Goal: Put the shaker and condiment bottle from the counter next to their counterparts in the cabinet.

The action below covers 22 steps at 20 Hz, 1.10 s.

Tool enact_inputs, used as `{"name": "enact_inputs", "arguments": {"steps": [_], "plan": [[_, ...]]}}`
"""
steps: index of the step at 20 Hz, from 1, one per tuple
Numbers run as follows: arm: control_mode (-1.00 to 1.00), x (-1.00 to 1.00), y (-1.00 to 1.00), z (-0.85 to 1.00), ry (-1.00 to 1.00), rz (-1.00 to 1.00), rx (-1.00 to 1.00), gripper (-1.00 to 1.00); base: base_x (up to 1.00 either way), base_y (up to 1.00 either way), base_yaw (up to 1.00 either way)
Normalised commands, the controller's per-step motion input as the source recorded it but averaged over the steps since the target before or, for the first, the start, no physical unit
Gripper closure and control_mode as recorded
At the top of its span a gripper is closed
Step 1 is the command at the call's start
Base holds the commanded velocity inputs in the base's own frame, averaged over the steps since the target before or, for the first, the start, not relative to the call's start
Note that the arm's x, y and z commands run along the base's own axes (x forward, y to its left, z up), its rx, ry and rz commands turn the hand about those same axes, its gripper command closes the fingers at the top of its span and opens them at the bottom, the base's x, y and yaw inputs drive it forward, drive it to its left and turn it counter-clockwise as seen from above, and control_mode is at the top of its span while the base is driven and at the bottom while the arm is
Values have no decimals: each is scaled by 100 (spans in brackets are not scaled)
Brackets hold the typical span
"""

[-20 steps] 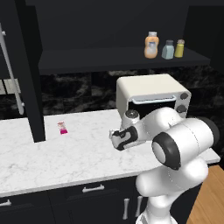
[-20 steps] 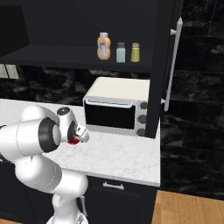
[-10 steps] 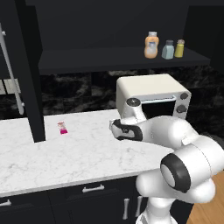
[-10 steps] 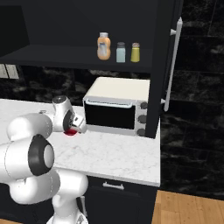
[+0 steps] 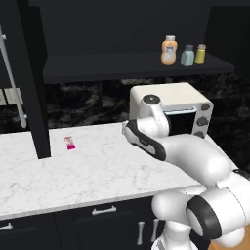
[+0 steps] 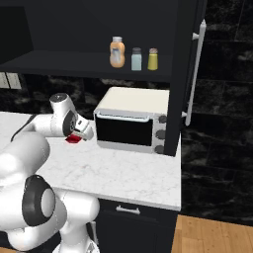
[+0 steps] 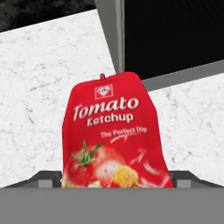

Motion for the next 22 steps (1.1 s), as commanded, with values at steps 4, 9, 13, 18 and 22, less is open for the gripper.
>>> {"name": "enact_inputs", "arguments": {"steps": [4,9,13,18,22], "plan": [[-100,-42,1,63,0,0,0,100,0,0,0],[-100,-55,0,63,-4,0,0,100,0,0,0],[-100,-32,0,74,-4,0,0,100,0,0,0],[-100,-30,0,81,-4,0,0,100,0,0,0],[-100,-26,0,78,-10,0,0,100,0,0,0]]}}
